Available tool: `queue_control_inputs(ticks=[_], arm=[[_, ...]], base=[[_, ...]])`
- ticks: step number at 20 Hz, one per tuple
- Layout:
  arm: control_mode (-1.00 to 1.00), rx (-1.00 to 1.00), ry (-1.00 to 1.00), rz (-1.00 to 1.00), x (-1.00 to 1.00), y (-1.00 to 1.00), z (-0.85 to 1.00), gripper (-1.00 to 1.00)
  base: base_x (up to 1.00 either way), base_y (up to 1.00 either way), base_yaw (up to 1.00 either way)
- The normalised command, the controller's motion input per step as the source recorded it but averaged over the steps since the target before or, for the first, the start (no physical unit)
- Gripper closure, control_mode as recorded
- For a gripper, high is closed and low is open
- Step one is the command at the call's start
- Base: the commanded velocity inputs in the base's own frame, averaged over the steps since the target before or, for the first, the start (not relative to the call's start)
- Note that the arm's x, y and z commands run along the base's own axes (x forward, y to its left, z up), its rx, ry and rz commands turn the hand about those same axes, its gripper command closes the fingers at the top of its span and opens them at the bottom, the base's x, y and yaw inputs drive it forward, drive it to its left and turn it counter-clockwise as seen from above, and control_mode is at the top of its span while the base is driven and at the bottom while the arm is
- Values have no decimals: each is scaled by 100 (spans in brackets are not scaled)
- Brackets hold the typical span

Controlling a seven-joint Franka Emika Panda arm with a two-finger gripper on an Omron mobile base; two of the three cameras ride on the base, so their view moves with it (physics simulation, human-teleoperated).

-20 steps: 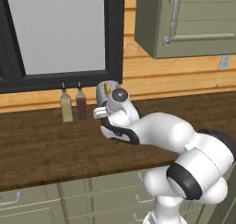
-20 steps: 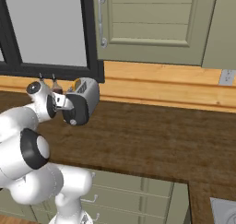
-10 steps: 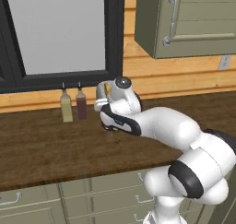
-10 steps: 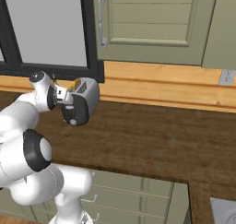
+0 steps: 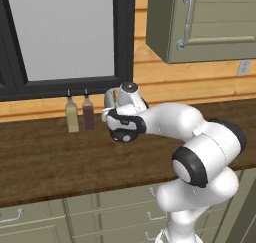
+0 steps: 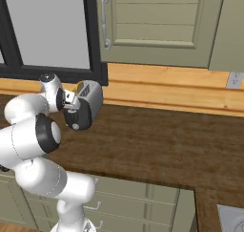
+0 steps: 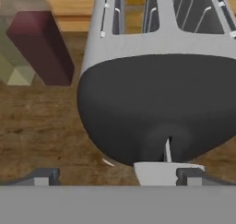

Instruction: Start the toaster. Once the lever pops up, take the bread to the plate on the dining counter.

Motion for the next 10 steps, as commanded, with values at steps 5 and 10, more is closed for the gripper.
queue_control_inputs(ticks=[5,10], arm=[[-100,-2,4,0,16,5,-54,-100],[-100,-3,0,0,14,8,-57,-100]], base=[[0,0,0],[0,0,0]])
